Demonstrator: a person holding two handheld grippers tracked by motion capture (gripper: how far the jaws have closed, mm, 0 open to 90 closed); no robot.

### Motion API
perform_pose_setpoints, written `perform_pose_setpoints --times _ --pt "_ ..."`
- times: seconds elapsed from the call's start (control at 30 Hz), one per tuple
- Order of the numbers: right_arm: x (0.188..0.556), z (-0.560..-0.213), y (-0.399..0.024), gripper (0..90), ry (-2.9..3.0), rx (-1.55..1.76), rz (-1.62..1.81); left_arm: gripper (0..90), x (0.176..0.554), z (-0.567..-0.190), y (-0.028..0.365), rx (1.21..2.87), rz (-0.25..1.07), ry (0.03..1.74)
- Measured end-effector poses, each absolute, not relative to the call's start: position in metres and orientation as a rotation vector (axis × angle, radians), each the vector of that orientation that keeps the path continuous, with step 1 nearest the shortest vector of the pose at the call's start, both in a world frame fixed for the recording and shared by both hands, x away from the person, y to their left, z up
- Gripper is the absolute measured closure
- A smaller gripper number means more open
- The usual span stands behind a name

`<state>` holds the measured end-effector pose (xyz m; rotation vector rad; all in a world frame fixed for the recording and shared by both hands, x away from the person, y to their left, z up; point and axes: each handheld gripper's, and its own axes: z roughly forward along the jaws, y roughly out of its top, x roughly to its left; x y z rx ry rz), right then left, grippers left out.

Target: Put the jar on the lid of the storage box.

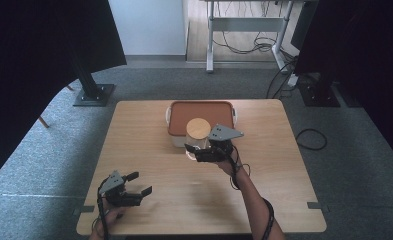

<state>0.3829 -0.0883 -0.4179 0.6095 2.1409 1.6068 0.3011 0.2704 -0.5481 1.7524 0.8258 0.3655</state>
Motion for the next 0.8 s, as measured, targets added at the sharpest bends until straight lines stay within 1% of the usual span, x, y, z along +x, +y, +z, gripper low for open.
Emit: perform_pose_setpoints --times 0.5,0.8 --pt "0.39 -0.408 -0.091 25.5 2.126 0.615 1.595 10.0 0.301 -0.548 0.27 1.754 0.378 0.833" --pt "0.404 -0.403 -0.086 25.6 2.144 0.617 1.569 9.9 0.301 -0.548 0.27 1.754 0.379 0.832"
